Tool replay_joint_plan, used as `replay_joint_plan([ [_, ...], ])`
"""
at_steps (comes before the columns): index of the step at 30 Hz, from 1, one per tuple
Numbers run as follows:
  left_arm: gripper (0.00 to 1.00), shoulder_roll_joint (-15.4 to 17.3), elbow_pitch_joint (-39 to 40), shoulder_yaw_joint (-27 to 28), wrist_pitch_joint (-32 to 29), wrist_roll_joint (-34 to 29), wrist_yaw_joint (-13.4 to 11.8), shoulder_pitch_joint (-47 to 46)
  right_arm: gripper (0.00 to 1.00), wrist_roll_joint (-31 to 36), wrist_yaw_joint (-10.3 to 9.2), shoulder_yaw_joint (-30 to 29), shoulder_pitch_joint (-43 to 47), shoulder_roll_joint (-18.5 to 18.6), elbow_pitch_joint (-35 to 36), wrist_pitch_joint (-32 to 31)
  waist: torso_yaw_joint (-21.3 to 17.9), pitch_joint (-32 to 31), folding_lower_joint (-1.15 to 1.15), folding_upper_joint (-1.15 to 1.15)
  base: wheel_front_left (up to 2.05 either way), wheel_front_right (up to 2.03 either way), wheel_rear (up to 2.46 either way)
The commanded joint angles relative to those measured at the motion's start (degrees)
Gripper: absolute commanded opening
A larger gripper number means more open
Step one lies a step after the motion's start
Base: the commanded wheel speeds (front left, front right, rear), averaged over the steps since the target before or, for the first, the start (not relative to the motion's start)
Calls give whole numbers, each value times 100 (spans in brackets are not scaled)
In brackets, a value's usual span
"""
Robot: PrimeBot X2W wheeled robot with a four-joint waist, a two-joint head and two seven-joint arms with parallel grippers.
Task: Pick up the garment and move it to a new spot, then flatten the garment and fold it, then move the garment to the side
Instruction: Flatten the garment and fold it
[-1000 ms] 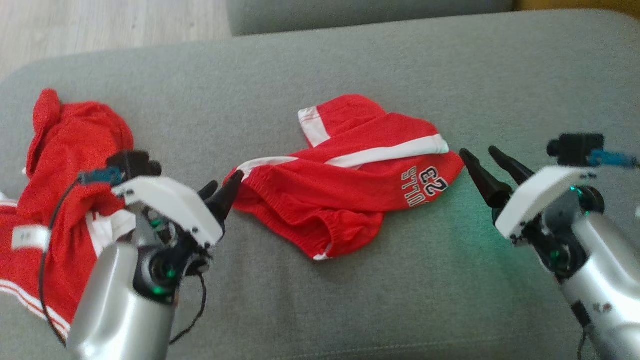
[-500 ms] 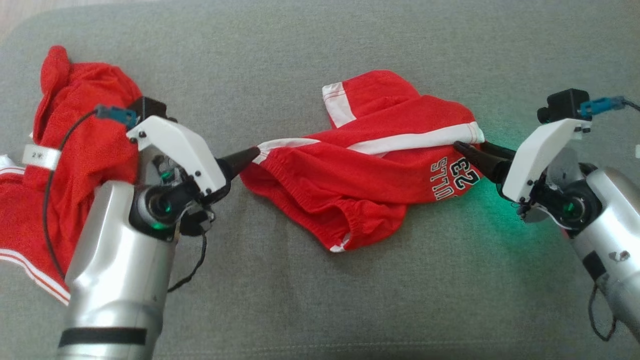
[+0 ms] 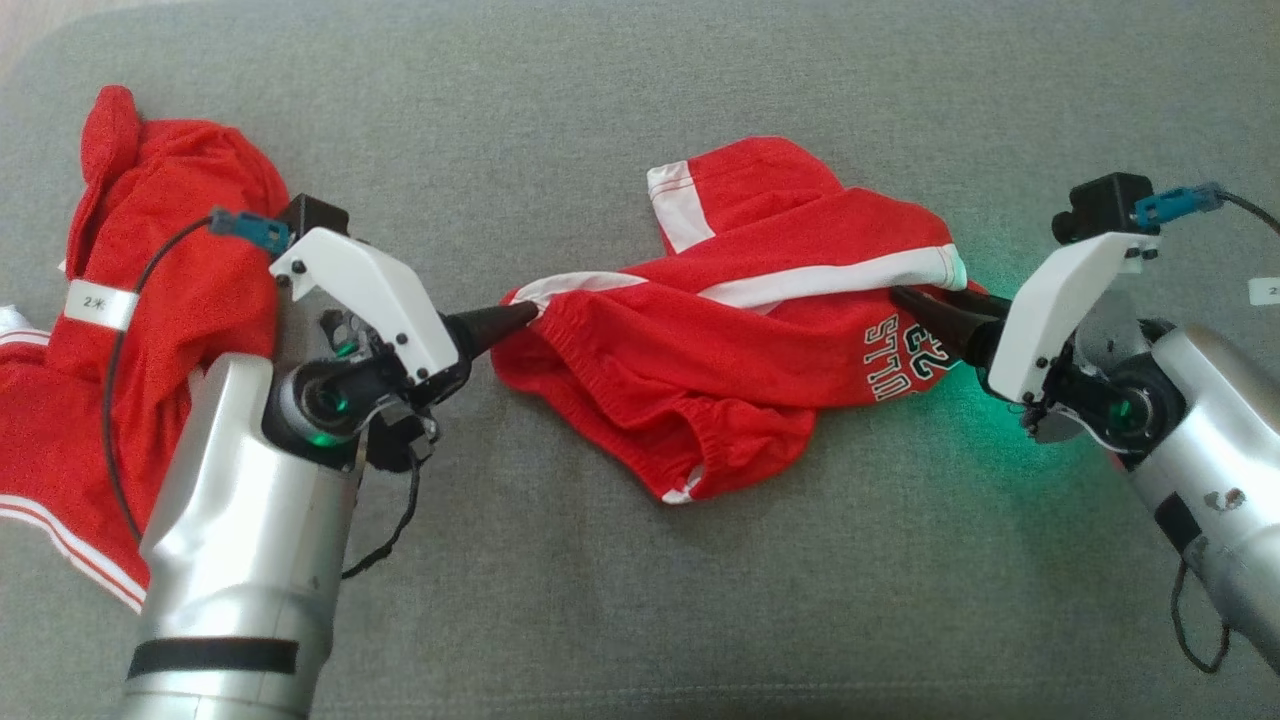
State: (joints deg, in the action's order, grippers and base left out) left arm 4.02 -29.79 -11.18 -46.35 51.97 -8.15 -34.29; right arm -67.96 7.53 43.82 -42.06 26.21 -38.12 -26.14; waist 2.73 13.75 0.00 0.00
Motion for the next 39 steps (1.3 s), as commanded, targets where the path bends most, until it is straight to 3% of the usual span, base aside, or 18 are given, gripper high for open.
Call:
replay_joint_plan([
  [1, 100, 104, 195, 214, -6, 42, -32, -296, 100, -58, -4, 41, -225, 108, 98, 90, -4, -2, 0, 0, 0, 0, 0],
  [15, 100, 375, 535, 24, -133, -146, 1, -271, 100, -366, -4, 529, -357, 63, -108, 409, -51, -139, 0, 0, 0, 0, 0],
  [26, 100, 373, 601, -162, -386, -172, -80, -255, 100, -593, -4, 832, -520, 79, -182, 542, -60, -89, 0, 0, 0, 0, 0],
  [36, 100, 192, 351, -103, -72, -106, -123, -392, 100, -780, -4, 1091, -665, 104, -210, 638, -94, 3, 0, 0, 0, 0, 0],
  [37, 98, 180, 319, -100, -44, -94, -102, -413, 86, -798, -4, 1116, -677, 109, -207, 647, -97, 8, 0, 0, 0, 0, 0],
  [38, 81, 169, 293, -90, 4, -86, -81, -435, 57, -814, -4, 1139, -687, 115, -201, 665, -98, 10, 0, 0, 0, 0, 0],
  [39, 45, 159, 268, -78, 59, -80, -61, -457, 37, -825, -4, 1166, -698, 121, -180, 692, -98, 12, 0, 0, 0, 0, 0],
])
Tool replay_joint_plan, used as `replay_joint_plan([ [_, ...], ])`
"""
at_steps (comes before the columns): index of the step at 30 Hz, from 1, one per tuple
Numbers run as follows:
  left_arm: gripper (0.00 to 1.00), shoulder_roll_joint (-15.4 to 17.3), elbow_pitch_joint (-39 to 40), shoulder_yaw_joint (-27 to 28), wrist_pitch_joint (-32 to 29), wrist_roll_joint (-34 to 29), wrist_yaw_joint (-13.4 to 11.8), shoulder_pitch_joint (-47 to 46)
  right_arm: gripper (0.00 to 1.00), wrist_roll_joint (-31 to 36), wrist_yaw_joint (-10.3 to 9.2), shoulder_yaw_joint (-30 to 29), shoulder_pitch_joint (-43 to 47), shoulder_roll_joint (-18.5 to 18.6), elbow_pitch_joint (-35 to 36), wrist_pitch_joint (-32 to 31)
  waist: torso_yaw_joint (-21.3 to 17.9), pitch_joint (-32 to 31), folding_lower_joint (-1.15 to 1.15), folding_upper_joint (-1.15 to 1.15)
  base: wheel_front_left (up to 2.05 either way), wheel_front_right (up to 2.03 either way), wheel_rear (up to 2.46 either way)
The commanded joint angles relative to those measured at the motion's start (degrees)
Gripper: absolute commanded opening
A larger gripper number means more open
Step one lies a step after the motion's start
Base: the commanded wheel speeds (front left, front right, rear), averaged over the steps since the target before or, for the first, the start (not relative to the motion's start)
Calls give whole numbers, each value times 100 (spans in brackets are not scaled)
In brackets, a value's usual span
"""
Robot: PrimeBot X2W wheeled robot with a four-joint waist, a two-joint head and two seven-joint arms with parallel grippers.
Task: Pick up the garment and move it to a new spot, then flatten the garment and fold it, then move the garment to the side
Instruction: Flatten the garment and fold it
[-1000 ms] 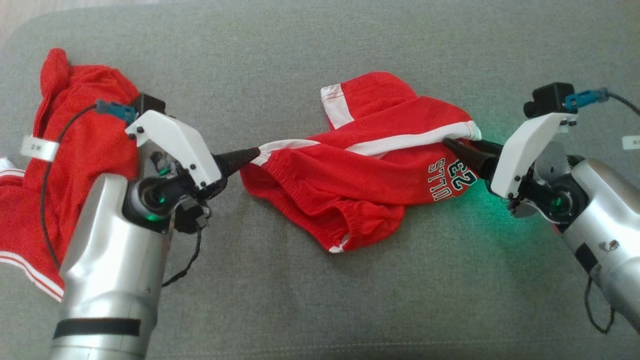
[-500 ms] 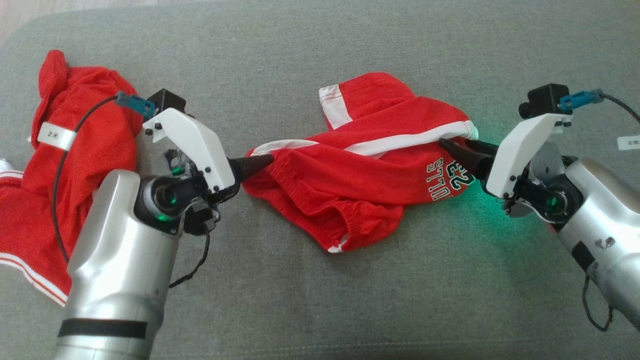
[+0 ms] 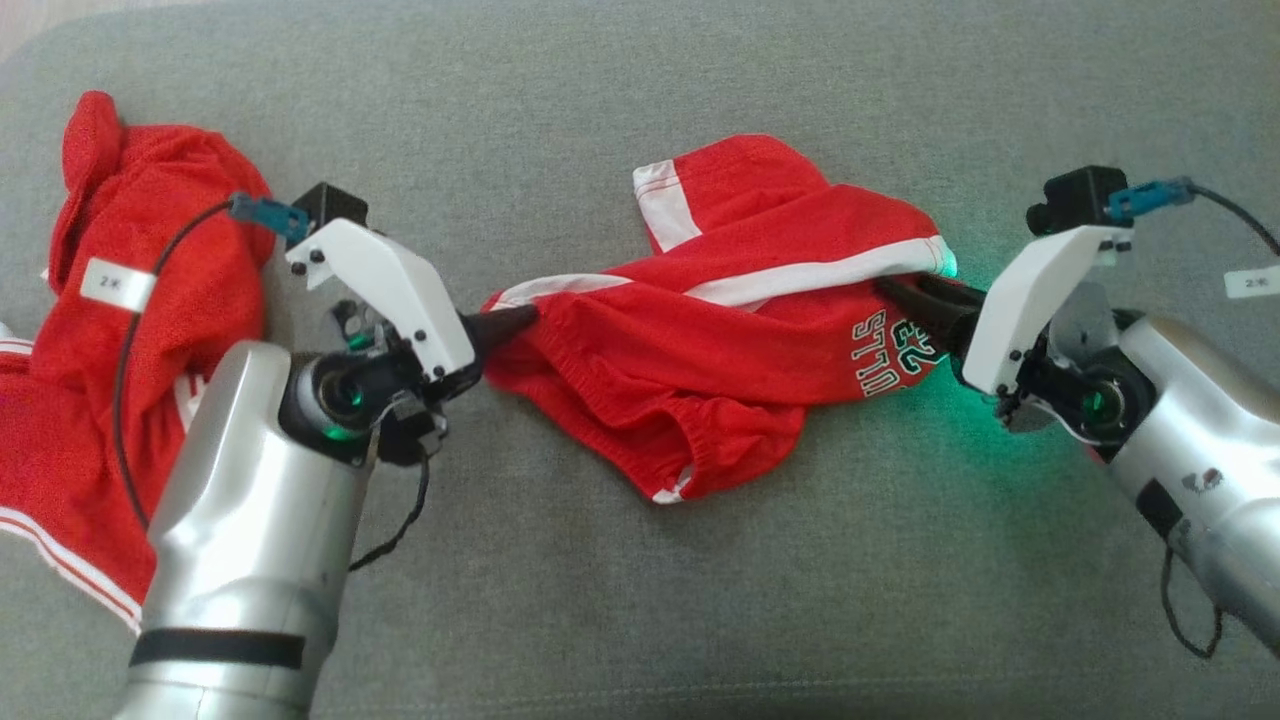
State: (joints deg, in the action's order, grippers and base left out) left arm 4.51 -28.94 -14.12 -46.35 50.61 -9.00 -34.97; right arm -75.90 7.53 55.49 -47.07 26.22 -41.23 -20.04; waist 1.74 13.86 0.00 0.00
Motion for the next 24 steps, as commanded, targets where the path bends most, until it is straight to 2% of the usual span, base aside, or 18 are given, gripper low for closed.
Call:
replay_joint_plan([
  [1, 28, 102, 154, 237, 120, 63, 38, -413, 7, -42, -4, 23, -207, 128, 153, 120, 1, 1, 0, 0, 0, 0, 0],
  [2, 7, 95, 123, 248, 172, 67, 54, -432, 0, -59, -4, 44, -213, 137, 172, 155, 2, 0, 0, 0, 0, 0, 0],
  [3, 0, 88, 96, 255, 213, 75, 85, -451, 0, -81, -4, 65, -217, 147, 192, 184, 4, -1, 0, 0, 0, 0, 0],
  [18, 0, 170, 117, 376, 473, 231, 435, -386, 0, -172, -4, 349, -250, 396, 678, 1101, -34, -388, 0, 0, 0, 0, 0],
  [24, 0, 219, 335, 379, 429, 268, 432, -252, 0, -294, -4, 476, -137, 588, 767, 1296, -68, -465, 0, 0, 0, 0, 0],
])
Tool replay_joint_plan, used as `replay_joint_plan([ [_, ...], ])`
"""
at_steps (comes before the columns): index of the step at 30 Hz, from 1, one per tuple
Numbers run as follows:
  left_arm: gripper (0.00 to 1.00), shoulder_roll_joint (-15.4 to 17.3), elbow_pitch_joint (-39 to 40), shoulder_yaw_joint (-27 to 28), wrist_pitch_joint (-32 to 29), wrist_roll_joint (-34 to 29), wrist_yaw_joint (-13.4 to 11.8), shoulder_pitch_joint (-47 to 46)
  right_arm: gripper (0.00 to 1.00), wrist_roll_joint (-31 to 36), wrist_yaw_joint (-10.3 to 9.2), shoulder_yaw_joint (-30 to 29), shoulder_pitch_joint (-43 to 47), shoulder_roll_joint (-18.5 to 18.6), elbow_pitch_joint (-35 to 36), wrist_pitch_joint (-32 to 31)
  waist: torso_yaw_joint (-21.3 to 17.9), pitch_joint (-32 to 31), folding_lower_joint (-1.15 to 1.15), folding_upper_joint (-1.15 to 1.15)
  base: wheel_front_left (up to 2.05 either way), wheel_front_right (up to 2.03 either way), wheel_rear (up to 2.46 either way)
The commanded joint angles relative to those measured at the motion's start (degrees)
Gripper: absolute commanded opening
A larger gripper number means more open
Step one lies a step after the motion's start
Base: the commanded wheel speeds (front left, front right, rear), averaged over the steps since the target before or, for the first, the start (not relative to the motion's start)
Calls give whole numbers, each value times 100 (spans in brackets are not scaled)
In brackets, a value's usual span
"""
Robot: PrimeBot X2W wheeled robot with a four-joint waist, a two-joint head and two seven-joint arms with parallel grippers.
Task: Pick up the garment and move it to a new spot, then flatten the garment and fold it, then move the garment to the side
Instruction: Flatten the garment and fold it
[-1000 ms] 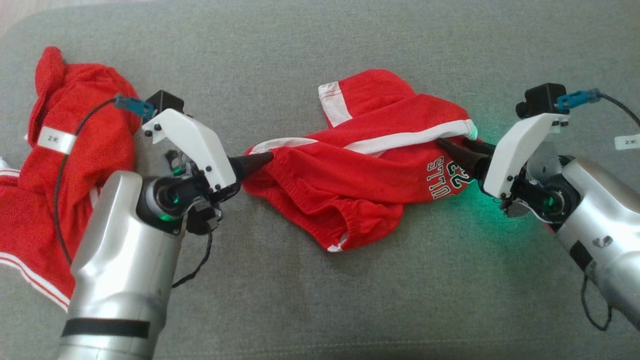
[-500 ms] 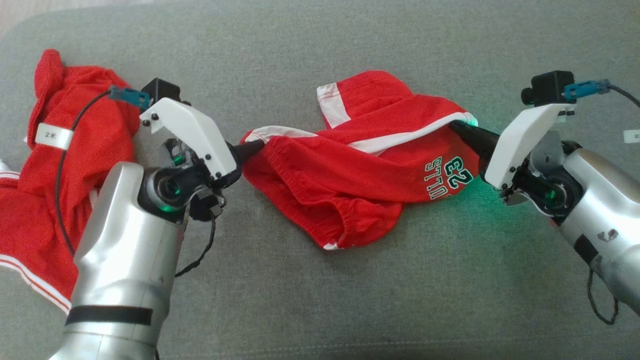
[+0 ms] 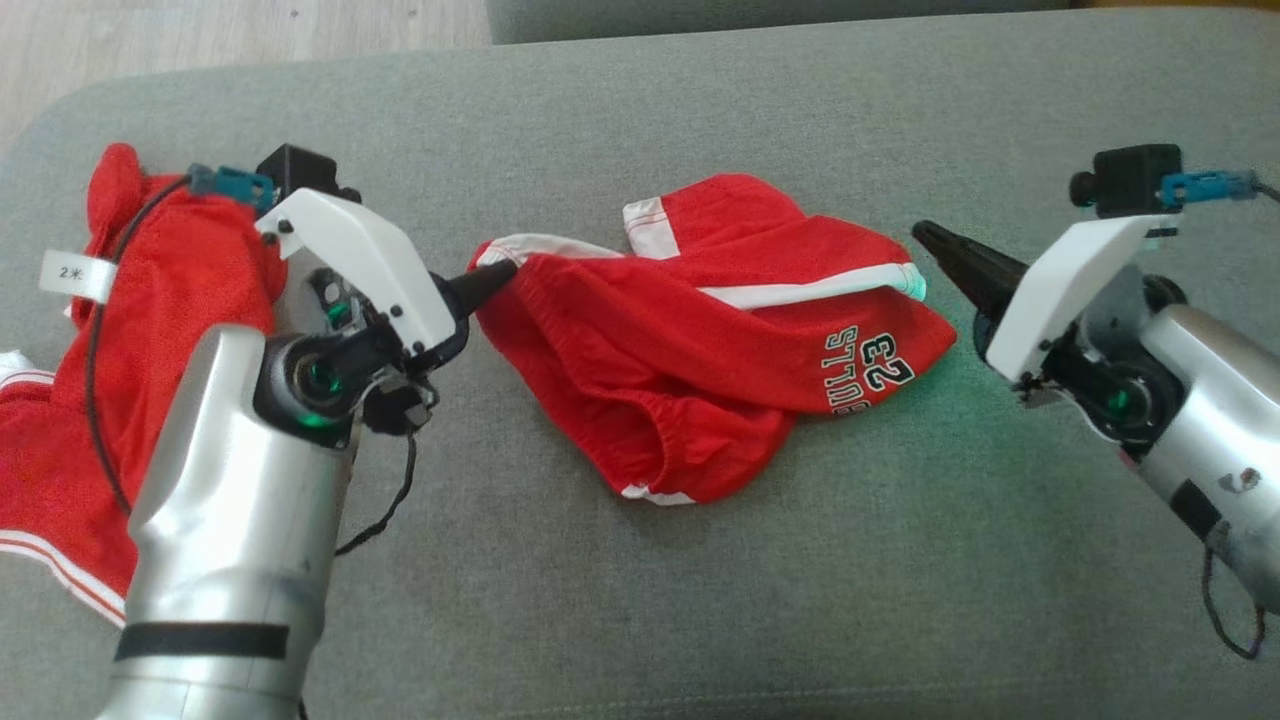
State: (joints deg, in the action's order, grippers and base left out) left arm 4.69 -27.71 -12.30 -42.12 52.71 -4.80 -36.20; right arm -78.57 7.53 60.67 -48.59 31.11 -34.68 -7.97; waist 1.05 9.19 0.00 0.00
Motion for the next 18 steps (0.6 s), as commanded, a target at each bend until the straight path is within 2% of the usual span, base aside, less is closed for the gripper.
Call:
replay_joint_plan([
  [1, 0, 214, 234, 191, -4, 56, 7, -103, 0, -58, -4, -35, 26, 111, 45, 91, -4, 3, 0, 0, 0, 0, 0],
  [2, 0, 222, 251, 182, -13, 51, -2, -76, 0, -83, -4, -22, 34, 111, -44, 78, -6, 3, 0, 0, 0, 0, 0],
  [3, 0, 224, 269, 172, -23, 47, -12, -56, 25, -94, -4, 7, 38, 106, -127, 45, -5, 7, 0, 0, 0, 0, 0],
  [4, 0, 220, 290, 161, -29, 45, -22, -43, 100, -109, -4, 29, 34, 97, -207, 19, 1, 19, 0, 0, 0, 0, 0],
  [10, 0, 169, 423, 68, -80, 28, -70, -93, 100, -280, -4, 92, -62, 1, -624, -224, 101, 188, 0, 0, 0, 0, 0],
  [17, 0, 107, 439, -41, -90, 18, -64, -159, 100, -530, -4, 156, -161, -122, -732, -557, 212, 288, 0, 0, 0, 0, 0],
  [18, 0, 101, 436, -51, -90, 19, -65, -160, 96, -542, -4, 165, -169, -128, -744, -565, 222, 292, 0, 0, 0, 0, 0],
])
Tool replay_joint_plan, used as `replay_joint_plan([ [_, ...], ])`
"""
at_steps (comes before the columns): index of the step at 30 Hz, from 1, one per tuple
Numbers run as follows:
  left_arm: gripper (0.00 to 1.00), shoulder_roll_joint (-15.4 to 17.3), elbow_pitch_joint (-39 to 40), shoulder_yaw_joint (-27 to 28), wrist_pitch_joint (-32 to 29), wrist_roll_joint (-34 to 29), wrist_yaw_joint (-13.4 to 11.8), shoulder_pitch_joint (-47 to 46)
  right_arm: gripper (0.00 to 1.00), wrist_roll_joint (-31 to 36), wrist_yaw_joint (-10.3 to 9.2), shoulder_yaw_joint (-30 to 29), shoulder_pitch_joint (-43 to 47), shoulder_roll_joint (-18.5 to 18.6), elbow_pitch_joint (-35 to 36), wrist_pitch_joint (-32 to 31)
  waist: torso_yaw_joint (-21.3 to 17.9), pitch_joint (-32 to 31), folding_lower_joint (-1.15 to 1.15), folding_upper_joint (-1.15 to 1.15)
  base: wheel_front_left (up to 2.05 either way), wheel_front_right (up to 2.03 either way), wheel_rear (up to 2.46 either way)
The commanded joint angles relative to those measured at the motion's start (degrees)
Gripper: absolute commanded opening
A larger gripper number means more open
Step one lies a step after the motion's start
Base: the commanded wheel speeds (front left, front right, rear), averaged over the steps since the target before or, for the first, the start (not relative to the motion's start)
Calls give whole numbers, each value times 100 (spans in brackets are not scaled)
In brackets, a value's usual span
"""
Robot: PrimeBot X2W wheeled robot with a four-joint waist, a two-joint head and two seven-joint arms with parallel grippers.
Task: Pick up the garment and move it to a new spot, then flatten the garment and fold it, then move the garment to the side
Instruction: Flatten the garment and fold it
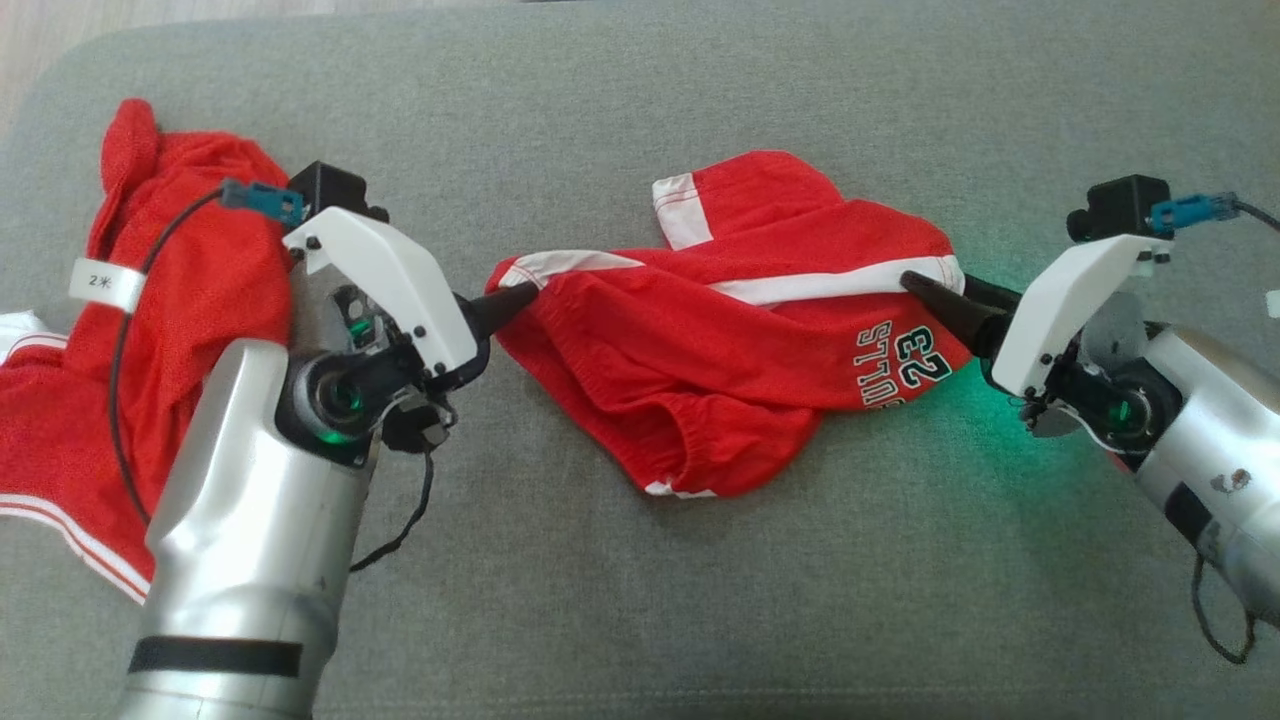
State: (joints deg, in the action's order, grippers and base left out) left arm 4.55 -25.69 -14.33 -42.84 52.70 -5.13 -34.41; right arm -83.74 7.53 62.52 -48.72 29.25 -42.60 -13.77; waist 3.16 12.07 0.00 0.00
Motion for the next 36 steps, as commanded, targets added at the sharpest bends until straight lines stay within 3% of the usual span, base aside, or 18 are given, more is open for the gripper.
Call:
replay_joint_plan([
  [1, 0, 110, 232, 143, -18, 21, -33, -340, 81, -31, -4, -11, -163, 51, 40, 18, 20, 5, 0, 0, 0, 0, 0],
  [2, 0, 106, 229, 136, -19, 23, -33, -339, 53, -35, -4, -2, -168, 44, 42, 31, 27, 4, 0, 0, 0, 0, 0],
  [3, 0, 104, 228, 130, -19, 24, -34, -337, 35, -37, -4, 9, -169, 39, 45, 47, 33, 2, 0, 0, 0, 0, 0],
  [4, 0, 103, 227, 126, -20, 26, -35, -333, 2, -35, -4, 18, -173, 35, 52, 74, 37, 1, 0, 0, 0, 0, 0],
  [12, 0, 135, 211, 172, 40, 66, -32, -275, 0, -4, -4, -13, -185, 62, 224, 640, 2, -44, 0, 0, 0, 0, 0],
  [21, 0, 194, 513, 332, 388, 61, 120, -566, 0, 84, -4, -131, -411, 418, 924, 1398, -86, 35, 0, 0, 0, 0, 0],
  [30, 0, 38, 24, -18, 377, -287, 183, -2530, 0, -172, -4, -492, -1826, 842, 1259, 987, -82, 898, 0, 0, 0, 0, 0],
  [36, 0, -40, -579, -113, 902, -663, 296, -4378, 0, -276, -4, -962, -3085, 1098, 1222, 854, -117, 1580, 0, 0, 0, 0, 0],
])
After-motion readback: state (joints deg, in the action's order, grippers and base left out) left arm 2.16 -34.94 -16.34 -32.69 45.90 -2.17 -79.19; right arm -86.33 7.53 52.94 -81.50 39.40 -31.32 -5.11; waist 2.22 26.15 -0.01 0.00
